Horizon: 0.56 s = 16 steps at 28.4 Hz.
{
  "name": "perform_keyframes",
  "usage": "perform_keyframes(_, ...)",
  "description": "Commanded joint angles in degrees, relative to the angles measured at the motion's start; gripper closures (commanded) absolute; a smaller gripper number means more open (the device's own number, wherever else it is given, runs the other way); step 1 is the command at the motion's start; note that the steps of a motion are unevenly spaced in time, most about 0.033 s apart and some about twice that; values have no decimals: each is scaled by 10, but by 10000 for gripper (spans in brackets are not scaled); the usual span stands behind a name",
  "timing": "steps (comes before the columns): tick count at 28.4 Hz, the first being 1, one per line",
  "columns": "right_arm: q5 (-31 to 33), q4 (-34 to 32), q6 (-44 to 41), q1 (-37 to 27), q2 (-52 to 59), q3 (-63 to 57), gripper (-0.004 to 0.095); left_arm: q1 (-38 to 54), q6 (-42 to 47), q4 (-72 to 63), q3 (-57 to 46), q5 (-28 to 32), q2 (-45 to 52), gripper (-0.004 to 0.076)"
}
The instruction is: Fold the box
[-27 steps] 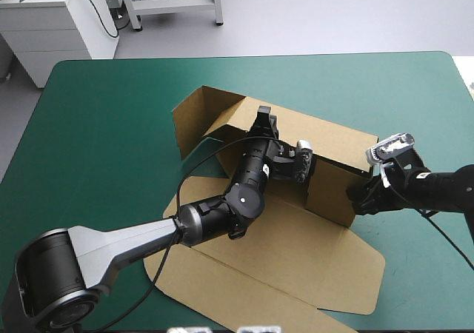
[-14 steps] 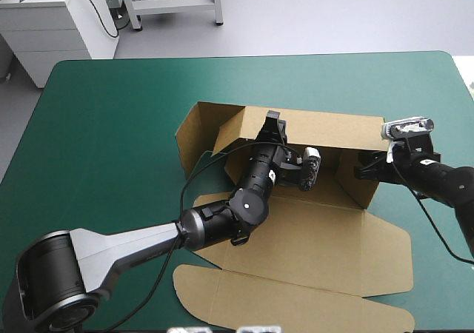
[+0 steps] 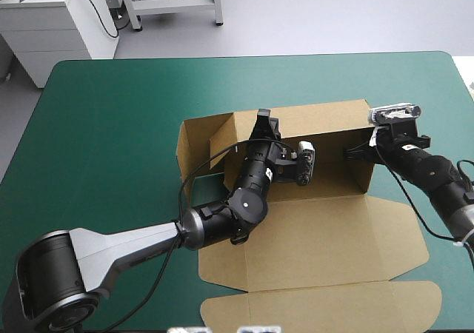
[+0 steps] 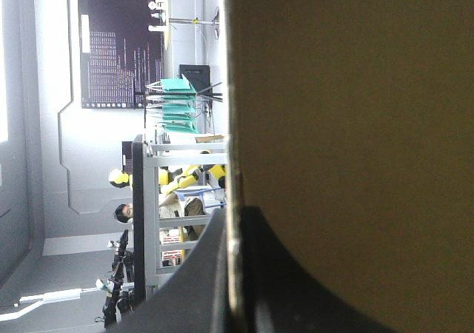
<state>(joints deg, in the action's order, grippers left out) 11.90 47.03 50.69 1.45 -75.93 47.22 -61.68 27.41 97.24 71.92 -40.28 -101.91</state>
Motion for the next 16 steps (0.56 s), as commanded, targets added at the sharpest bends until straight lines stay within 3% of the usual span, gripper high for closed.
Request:
perform_keyframes(1,85,2,8,19,-6,1,908,-6,7,29,16,16,24,732)
perform_keyframes(5,85,0,2,19,-6,1,908,-6,7,29,16,17,24,708)
perform_keyframes(12,79,0,8,19,-6,1,908,-6,31,29,16,19,24,418)
perform_keyframes(16,56,0,4,19,-10,3,908,-10,31,29,16,22,24,373)
